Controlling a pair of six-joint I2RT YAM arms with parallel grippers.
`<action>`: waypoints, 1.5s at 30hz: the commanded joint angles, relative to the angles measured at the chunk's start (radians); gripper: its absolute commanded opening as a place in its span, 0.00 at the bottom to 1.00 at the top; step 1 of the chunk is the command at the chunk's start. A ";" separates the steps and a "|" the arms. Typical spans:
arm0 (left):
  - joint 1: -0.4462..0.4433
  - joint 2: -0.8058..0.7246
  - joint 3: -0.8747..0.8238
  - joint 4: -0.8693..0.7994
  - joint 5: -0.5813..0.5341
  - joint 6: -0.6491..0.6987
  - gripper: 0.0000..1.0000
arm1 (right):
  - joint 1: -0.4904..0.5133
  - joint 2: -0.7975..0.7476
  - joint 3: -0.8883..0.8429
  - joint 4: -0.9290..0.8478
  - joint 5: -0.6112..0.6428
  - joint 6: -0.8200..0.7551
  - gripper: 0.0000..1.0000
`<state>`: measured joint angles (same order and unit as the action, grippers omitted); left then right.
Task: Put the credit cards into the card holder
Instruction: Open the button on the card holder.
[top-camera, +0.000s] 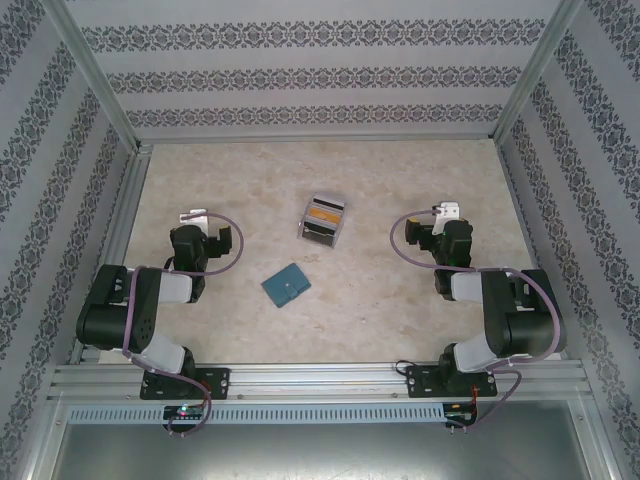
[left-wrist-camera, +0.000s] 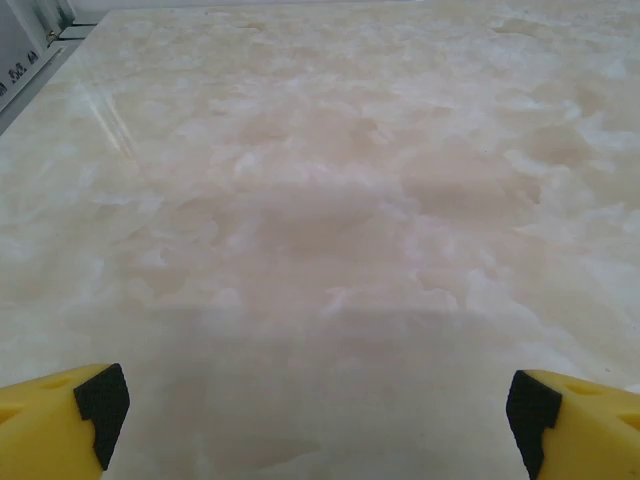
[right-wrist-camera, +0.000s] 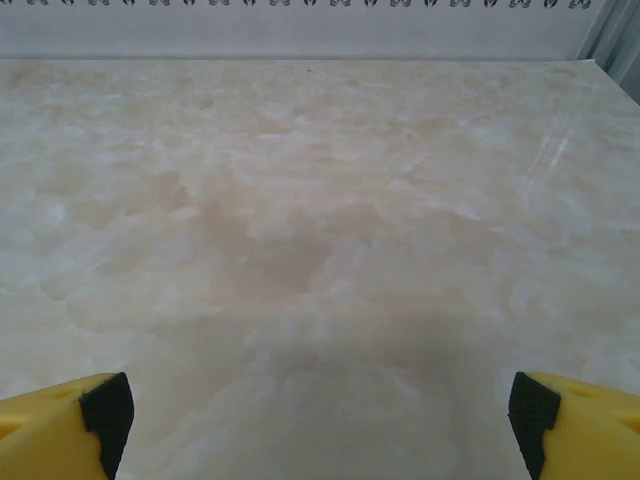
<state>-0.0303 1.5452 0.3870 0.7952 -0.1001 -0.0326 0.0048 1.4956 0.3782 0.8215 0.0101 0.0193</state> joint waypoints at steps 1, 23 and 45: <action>0.015 0.013 0.019 0.047 0.010 0.007 0.99 | 0.010 0.009 0.020 0.039 0.010 0.001 0.98; 0.015 0.013 0.019 0.047 0.011 0.007 0.99 | 0.011 0.010 0.019 0.039 0.011 0.002 0.98; 0.015 -0.143 0.267 -0.588 -0.030 -0.111 0.99 | 0.031 -0.252 0.004 -0.186 0.108 0.073 0.98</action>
<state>-0.0296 1.4521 0.5995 0.4557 -0.1093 -0.0731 0.0307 1.3109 0.3756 0.7444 0.0597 0.0307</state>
